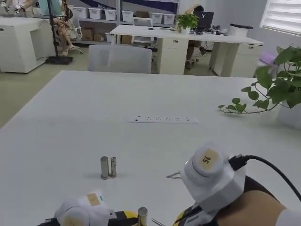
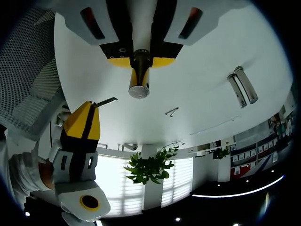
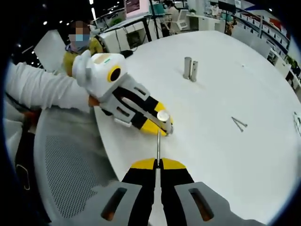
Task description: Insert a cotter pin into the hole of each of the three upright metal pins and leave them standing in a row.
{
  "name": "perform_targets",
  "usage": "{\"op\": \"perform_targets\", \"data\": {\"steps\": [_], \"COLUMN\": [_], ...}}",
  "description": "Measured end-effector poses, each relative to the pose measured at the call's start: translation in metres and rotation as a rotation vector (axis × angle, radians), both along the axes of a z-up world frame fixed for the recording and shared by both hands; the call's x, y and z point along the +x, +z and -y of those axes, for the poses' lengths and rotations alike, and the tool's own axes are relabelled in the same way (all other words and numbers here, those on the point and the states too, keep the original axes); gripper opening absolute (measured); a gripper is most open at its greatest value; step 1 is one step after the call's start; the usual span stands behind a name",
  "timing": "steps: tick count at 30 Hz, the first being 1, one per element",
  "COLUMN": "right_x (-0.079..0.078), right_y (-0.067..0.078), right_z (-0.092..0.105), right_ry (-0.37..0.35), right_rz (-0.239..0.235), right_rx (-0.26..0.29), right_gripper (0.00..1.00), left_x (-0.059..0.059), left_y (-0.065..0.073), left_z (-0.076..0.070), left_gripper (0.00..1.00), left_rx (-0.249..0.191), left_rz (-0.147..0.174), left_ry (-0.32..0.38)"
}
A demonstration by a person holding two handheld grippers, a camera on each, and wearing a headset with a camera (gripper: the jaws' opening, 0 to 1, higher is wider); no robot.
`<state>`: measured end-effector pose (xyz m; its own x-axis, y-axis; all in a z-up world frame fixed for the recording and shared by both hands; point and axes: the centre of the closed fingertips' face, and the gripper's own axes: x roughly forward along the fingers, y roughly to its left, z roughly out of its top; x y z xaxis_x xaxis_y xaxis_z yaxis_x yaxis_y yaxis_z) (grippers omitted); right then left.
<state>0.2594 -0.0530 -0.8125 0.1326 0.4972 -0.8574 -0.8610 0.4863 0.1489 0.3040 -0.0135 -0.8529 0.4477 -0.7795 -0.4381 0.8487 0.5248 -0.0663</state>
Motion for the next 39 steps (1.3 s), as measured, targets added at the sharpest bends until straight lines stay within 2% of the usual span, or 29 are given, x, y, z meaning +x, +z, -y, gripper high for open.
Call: {"op": "perform_targets", "data": {"steps": [4, 11, 23, 39], "right_x": [0.005, 0.011, 0.013, 0.016], "right_y": [-0.001, -0.004, -0.009, -0.01], "right_z": [0.0, -0.001, -0.003, -0.007], "right_ry": [0.006, 0.032, 0.058, 0.071], "right_rz": [0.009, 0.028, 0.026, 0.031], "right_rx": [-0.008, -0.029, -0.049, -0.047], "right_gripper": [0.03, 0.03, 0.03, 0.03], "left_x": [0.001, 0.001, 0.001, 0.001], "left_y": [0.0, -0.001, -0.001, -0.001], "left_z": [0.001, 0.001, 0.002, 0.002], "left_gripper": [0.11, 0.11, 0.11, 0.11], "left_rx": [-0.011, -0.017, -0.024, -0.028], "left_rz": [-0.008, -0.005, -0.004, -0.003], "left_ry": [0.026, 0.022, 0.018, 0.017]}}
